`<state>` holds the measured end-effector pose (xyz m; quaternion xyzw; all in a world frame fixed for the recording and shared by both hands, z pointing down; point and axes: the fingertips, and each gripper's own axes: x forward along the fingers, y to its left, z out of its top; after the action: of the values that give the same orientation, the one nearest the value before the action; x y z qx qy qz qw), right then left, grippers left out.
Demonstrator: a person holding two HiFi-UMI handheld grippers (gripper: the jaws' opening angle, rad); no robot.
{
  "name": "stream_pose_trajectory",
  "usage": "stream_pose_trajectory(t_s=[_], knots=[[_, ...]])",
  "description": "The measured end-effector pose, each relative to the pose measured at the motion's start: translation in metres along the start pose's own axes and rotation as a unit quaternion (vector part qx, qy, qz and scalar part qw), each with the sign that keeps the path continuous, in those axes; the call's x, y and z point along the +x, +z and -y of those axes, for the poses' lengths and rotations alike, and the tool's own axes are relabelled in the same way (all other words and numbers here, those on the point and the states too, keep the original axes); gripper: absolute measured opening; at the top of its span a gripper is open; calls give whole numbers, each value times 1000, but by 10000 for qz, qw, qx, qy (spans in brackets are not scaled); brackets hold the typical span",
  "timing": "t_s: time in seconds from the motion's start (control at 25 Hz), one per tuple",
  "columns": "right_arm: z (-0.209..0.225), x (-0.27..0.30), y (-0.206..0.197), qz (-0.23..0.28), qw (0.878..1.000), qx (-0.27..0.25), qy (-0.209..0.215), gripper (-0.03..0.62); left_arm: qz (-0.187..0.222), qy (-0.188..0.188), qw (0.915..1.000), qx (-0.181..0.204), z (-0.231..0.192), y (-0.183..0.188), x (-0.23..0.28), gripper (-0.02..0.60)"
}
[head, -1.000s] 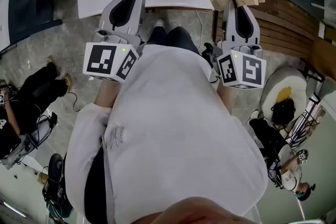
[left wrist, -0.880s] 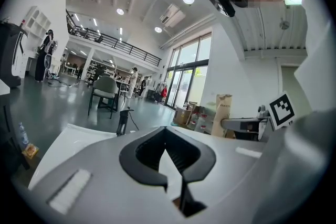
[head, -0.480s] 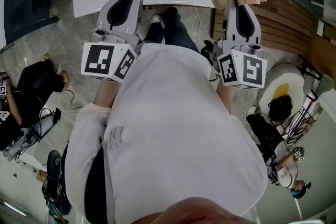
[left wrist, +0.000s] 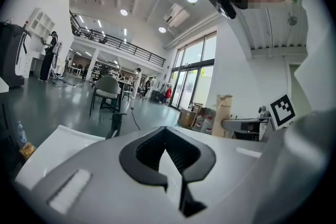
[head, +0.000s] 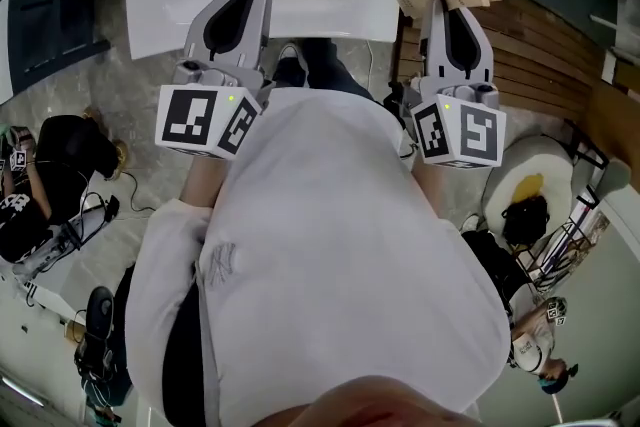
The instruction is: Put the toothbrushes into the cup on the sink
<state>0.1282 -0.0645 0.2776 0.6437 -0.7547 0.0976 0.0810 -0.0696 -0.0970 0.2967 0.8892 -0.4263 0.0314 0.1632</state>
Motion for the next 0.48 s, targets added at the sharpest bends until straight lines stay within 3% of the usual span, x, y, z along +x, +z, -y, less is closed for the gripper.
stream_pose_trajectory(t_s=[0.48], knots=[[60, 51, 13, 61, 9995, -19, 318, 35, 32, 391, 9992, 68, 6, 4, 51, -3]])
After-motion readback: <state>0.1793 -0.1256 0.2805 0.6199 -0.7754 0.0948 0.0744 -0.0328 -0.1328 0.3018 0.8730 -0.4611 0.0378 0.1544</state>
